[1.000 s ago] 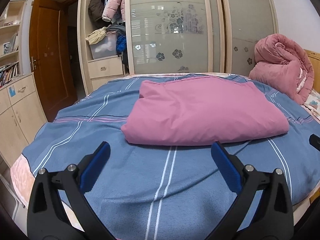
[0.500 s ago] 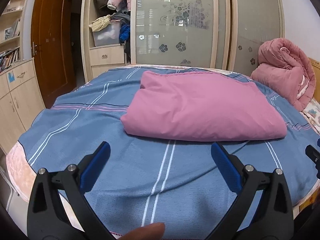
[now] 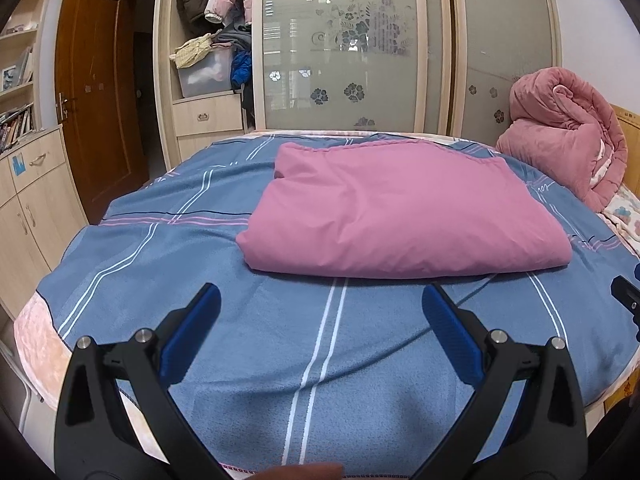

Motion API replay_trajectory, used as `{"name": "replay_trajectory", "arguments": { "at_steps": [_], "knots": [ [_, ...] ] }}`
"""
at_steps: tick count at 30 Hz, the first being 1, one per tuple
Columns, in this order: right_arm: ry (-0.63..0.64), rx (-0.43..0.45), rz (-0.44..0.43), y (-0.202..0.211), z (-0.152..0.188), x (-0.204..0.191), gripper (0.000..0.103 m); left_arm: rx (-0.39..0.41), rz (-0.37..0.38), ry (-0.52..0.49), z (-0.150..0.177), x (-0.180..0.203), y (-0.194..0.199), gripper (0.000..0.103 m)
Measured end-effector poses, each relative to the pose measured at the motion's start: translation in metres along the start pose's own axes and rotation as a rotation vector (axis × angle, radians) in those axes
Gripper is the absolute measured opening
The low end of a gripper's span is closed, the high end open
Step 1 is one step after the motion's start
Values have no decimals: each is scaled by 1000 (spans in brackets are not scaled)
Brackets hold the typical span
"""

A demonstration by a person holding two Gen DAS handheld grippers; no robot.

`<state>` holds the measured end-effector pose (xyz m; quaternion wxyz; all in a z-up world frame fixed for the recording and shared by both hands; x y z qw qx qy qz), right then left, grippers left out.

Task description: Fold large clothes

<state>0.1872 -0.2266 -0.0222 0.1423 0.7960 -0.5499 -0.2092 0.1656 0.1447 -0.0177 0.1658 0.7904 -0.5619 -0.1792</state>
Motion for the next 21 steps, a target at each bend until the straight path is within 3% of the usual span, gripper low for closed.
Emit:
{"name": "replay_trajectory", "arguments": {
  "at_steps": [21],
  "knots": [
    [-11, 3, -1, 1, -1, 2, 102, -2, -1, -9, 0, 1, -3, 101]
  ]
}}
Point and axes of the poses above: each gripper's, at about its wrist camera, not at the fingertips, and y roughly against the way its jaws point, x to its right, z to its underside, the point moved 9 cm from there along -y, roughly the way its jaws point, and after that the axes turned 15 degrees about -z, right-handed, at the moved point
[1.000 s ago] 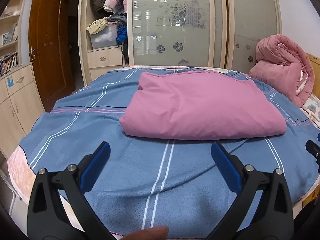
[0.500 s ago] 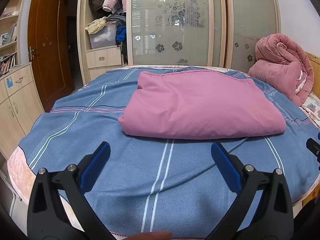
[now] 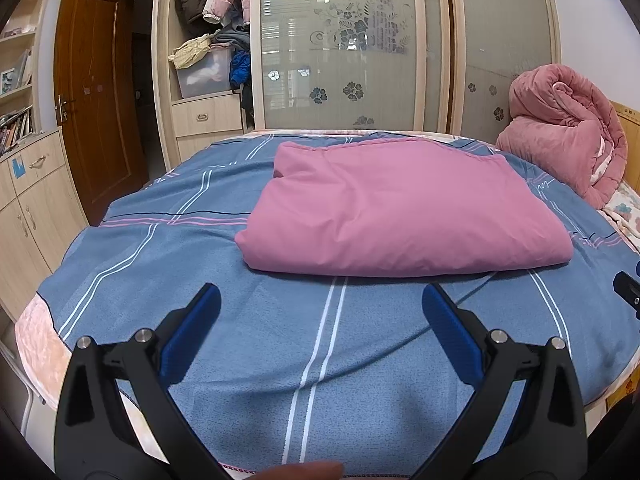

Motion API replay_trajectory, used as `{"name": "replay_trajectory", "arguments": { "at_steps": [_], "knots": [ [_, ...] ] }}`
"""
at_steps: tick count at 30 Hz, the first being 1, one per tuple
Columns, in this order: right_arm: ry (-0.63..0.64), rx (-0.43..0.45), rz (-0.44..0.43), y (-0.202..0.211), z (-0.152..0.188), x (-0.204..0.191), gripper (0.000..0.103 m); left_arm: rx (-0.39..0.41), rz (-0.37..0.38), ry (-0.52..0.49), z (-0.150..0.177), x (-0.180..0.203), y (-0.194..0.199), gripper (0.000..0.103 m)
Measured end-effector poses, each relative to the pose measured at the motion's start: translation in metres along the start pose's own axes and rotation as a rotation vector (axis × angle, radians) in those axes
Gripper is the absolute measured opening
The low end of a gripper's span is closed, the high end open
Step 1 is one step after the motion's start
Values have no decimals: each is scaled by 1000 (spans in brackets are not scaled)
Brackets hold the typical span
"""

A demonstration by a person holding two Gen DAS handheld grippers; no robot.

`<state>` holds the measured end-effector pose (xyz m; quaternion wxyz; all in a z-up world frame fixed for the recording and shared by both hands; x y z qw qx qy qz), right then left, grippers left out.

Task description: Fold large clothes

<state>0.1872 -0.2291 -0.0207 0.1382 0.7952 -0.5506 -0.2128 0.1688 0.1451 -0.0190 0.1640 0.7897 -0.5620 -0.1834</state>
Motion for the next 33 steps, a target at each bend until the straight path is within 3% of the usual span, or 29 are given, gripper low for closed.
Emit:
{"name": "replay_trajectory", "arguments": {
  "at_steps": [33],
  "knots": [
    [-3, 0, 2, 1, 0, 0, 102, 3, -1, -12, 2, 3, -2, 101]
  ]
}}
Point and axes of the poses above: each gripper's, at about its wrist camera, not at the fingertips, and y roughly against the way its jaws point, x to its right, z to its underside, the point moved 9 cm from there along -y, roughly the way its jaws point, and after that the axes turned 15 degrees about -z, right-handed, at the moved point
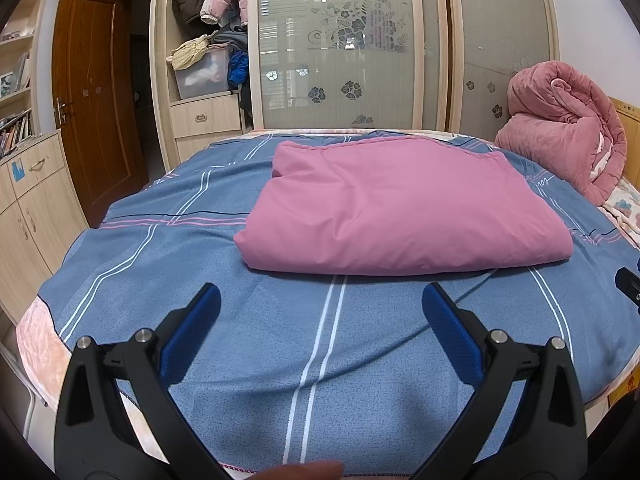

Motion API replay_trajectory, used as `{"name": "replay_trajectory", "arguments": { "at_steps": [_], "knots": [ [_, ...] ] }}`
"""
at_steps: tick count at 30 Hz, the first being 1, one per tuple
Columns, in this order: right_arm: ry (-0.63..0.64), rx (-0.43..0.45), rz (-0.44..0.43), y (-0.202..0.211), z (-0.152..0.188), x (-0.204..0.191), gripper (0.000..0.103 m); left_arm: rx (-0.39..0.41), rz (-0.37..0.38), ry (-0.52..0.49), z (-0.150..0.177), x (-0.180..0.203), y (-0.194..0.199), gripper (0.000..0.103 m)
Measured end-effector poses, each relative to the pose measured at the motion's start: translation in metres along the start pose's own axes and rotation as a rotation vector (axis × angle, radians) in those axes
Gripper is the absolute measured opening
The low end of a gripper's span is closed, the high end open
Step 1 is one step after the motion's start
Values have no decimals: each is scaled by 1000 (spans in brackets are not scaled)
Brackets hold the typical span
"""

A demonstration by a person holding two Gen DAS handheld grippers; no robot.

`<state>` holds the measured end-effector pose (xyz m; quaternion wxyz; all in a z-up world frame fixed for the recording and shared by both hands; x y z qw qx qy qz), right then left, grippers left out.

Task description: Fold large clothes

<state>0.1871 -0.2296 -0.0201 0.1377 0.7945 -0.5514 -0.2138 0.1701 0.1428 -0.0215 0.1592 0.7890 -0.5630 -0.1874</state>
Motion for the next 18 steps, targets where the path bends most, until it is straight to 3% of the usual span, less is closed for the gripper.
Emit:
{"name": "replay_trajectory", "arguments": {
  "at_steps": [18],
  "knots": [
    [-1, -2, 0, 1, 0, 0, 102, -1, 11, -7, 2, 2, 2, 101]
  ]
}}
Point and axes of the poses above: each gripper's, at about its wrist camera, not at the fingertips, and y roughly against the way its jaws point, x to its right, z to its underside, the point moved 9 cm from there along -y, roughly the way its jaws point, and after that the axes turned 15 degrees about -z, right-handed, at the moved point
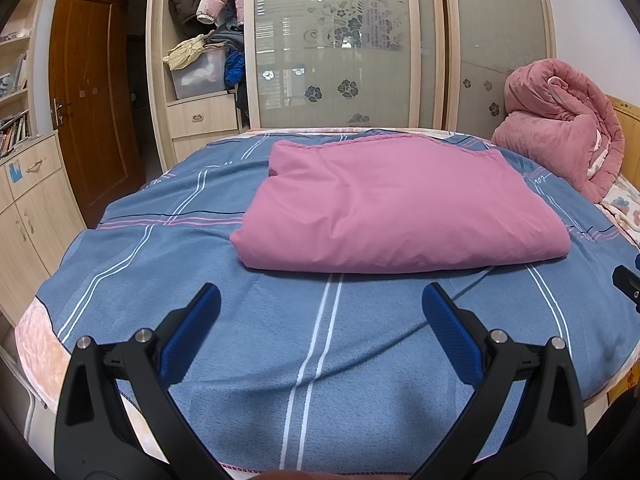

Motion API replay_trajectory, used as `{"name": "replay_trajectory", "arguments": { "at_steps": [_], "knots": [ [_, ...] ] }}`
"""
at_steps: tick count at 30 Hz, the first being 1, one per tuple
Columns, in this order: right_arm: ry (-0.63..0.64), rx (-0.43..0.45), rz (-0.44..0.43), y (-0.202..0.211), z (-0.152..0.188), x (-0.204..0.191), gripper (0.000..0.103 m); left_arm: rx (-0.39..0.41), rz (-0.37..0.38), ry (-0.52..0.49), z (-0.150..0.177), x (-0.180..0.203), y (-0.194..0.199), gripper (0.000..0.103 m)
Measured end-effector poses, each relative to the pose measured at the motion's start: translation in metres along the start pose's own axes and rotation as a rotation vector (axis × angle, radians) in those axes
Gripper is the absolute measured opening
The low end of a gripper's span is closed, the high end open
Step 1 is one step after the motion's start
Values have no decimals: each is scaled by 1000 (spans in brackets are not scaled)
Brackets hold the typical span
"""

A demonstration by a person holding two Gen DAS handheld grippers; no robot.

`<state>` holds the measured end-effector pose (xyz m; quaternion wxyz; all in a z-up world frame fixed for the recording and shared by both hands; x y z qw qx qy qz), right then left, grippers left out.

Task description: Fold large clothes

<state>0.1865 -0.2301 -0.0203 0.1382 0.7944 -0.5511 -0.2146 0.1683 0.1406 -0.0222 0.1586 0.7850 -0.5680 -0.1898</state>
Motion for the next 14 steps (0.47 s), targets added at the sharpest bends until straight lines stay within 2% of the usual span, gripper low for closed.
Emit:
{"name": "replay_trajectory", "arguments": {
  "at_steps": [14],
  "knots": [
    [0, -1, 0, 0, 0, 0, 102, -22, 14, -1, 3, 0, 1, 101]
  ]
}}
Point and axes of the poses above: each gripper's, at about its wrist camera, not at the fingertips, and y roughly against the way its jaws point, x to its right, z to its underside, the point moved 9 cm from there along -y, roughly the way its jaws point, and after that the axes turned 15 degrees about -z, right-handed, at the moved point
